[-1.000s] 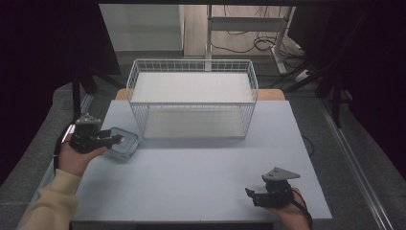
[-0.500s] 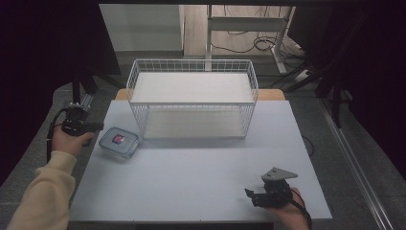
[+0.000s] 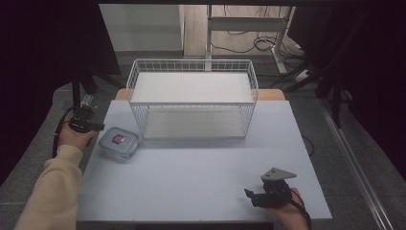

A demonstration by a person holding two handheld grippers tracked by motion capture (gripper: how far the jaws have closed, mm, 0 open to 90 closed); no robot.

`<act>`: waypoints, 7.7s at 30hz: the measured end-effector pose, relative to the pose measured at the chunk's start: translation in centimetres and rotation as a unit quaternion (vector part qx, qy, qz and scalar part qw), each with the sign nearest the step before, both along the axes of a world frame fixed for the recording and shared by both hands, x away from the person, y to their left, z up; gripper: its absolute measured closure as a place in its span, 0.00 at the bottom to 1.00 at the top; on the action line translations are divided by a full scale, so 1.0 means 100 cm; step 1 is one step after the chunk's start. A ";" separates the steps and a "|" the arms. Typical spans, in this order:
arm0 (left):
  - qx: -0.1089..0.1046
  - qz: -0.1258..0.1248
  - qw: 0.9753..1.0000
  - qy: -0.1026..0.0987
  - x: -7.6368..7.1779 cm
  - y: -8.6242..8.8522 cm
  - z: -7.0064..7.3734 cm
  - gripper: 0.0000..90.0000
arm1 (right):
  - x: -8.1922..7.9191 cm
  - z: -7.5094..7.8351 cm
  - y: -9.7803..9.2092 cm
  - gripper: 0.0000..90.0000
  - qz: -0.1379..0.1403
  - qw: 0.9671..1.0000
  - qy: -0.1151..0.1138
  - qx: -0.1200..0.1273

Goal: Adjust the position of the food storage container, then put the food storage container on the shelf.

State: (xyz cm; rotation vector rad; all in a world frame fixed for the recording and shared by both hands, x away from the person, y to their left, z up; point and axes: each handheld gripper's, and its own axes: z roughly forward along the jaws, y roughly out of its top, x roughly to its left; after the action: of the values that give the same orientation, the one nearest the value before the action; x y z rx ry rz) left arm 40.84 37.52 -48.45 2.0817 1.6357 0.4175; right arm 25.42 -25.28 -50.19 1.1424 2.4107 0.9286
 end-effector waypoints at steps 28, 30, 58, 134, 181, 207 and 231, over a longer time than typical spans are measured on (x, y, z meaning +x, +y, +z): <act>-0.032 -0.057 0.997 0.030 -0.009 -0.019 -0.022 1.00 | 0.001 -0.001 -0.002 0.23 -0.008 1.000 0.001 -0.005; -0.037 -0.061 0.997 0.031 -0.011 -0.021 -0.022 1.00 | 0.001 -0.001 -0.001 0.23 -0.007 1.000 0.000 -0.006; -0.058 -0.133 0.989 0.029 -0.033 -0.086 -0.018 1.00 | -0.001 0.001 0.000 0.23 -0.007 1.000 -0.006 -0.007; -0.143 -0.251 0.957 0.030 -0.084 -0.219 -0.015 1.00 | -0.002 0.003 -0.002 0.23 -0.017 1.000 -0.015 -0.005; -0.170 -0.165 0.969 -0.065 -0.155 -0.193 -0.001 0.20 | 0.001 0.011 0.003 0.23 -0.009 0.999 -0.013 0.033; -0.246 -0.150 0.957 -0.018 -0.116 -0.207 -0.004 0.23 | 0.049 0.021 0.059 0.20 0.016 0.987 0.086 0.133; -0.310 -0.152 0.937 0.050 -0.101 -0.226 -0.031 0.23 | 0.080 0.000 0.089 0.19 0.026 0.966 0.179 0.185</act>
State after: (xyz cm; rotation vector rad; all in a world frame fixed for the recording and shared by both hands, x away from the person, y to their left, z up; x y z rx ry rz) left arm 30.78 14.88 -51.56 1.8249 1.2419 -0.2850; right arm 33.40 -16.40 -50.14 1.4942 2.6275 1.3334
